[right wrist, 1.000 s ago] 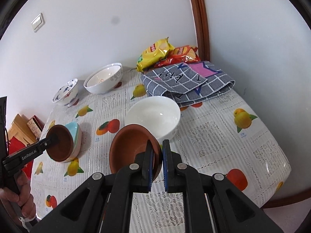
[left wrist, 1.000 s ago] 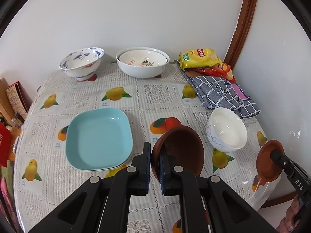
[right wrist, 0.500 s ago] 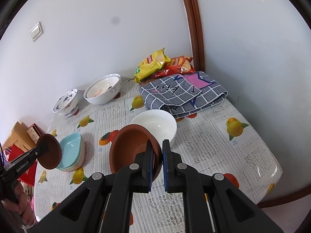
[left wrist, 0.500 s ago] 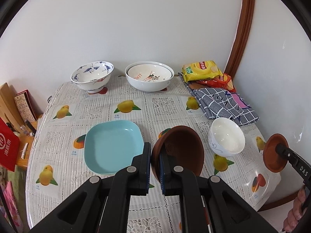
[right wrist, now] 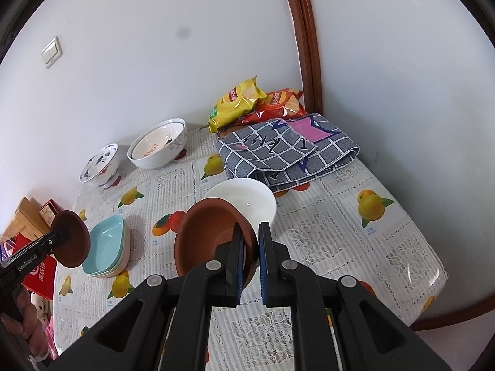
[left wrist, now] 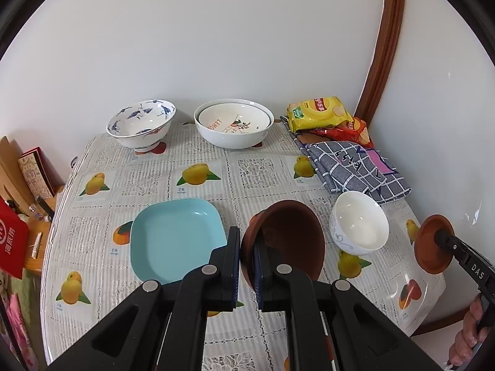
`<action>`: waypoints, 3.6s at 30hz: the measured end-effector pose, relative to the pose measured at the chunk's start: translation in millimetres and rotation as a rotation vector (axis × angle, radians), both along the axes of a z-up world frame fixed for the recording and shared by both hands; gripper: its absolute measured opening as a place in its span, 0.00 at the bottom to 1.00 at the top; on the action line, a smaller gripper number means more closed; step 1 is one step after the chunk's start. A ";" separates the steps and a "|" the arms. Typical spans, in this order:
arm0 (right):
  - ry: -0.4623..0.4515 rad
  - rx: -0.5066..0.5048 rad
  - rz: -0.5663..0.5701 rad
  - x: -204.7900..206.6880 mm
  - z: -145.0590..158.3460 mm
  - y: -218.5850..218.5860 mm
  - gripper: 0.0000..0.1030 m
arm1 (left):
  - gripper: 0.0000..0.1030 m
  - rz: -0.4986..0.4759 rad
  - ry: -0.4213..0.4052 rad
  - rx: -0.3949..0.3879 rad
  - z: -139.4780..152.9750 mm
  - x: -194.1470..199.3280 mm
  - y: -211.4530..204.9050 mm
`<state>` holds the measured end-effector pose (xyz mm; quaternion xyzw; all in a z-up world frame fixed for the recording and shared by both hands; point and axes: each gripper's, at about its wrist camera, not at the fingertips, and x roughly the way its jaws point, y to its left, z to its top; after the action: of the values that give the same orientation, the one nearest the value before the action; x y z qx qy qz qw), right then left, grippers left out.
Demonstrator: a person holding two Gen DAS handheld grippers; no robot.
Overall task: Organize plates and bowls
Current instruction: 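Lift both clay bowls and carry the right gripper's bowl toward the white bowl, then lower the small clay bowl into the white bowl and open the right gripper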
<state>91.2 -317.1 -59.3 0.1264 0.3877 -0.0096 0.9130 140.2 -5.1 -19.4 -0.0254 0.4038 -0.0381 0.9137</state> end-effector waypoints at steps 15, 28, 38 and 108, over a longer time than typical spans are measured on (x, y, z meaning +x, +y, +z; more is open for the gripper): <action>0.049 -0.003 0.015 42.4 -18.7 0.3 0.09 | 0.08 0.002 0.038 0.011 -11.3 28.0 -0.8; 0.123 -0.049 0.027 84.6 -52.8 0.3 0.09 | 0.08 -0.005 0.093 0.016 -35.4 57.2 -0.2; 0.180 -0.082 0.050 114.0 -83.3 10.2 0.09 | 0.08 0.000 0.124 0.016 -53.9 74.1 0.5; 0.226 -0.351 0.171 142.7 -113.6 46.1 0.34 | 0.08 -0.026 0.148 0.019 -72.7 88.1 -20.6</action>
<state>233.9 -270.9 -173.0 -0.0695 0.4891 -0.0137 0.8693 228.2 -25.7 -92.1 -0.0144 0.4709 -0.0443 0.8810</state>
